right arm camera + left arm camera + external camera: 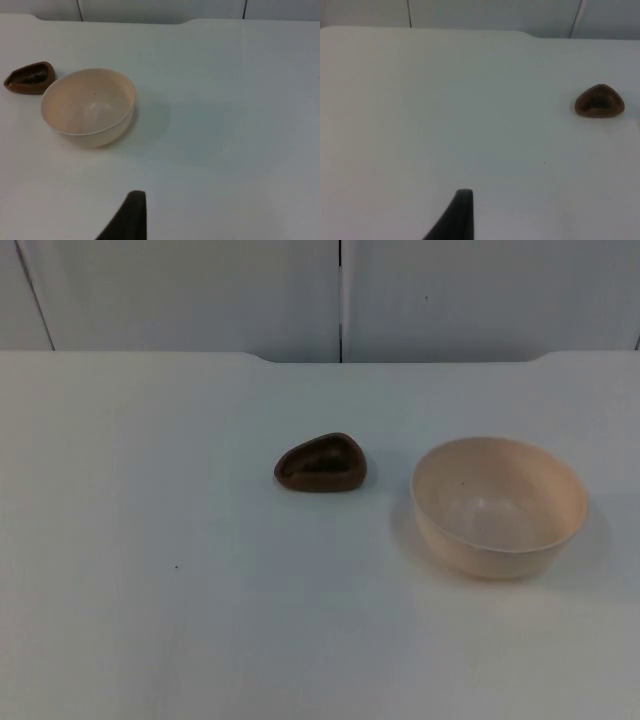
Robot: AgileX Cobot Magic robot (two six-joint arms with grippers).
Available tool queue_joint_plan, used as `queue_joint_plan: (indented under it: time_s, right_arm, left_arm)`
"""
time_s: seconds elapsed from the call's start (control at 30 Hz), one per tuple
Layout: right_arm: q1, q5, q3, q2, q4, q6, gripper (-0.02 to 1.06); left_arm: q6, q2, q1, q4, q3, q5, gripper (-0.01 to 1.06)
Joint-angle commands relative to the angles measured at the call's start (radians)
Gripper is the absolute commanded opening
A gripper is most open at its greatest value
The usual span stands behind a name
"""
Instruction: Pick up the bowl with the left hand and pour the coffee beans from the cup into the bowl with the right hand.
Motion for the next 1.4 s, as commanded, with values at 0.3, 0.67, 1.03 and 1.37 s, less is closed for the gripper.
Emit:
queue_joint_plan:
  time_s: [0.3, 0.67, 1.03, 1.37]
  right_arm:
    - [-0.007, 0.001, 0.006, -0.003, 0.0, -0.004, 1.05]
    - [-0.007, 0.001, 0.006, -0.003, 0.0, -0.004, 1.05]
    - [-0.007, 0.001, 0.006, -0.003, 0.0, -0.004, 1.05]
    - [-0.007, 0.001, 0.006, -0.003, 0.0, -0.004, 1.05]
  left_arm:
    - [-0.003, 0.083, 0.001, -0.058, -0.008, -0.068, 1.05]
    - [0.136, 0.232, 0.001, -0.227, -0.01, -0.127, 1.0]
    - [0.296, 0.484, 0.001, -0.35, -0.125, -0.14, 1.0]
    - [0.369, 0.665, 0.001, -0.408, -0.212, -0.136, 1.0]
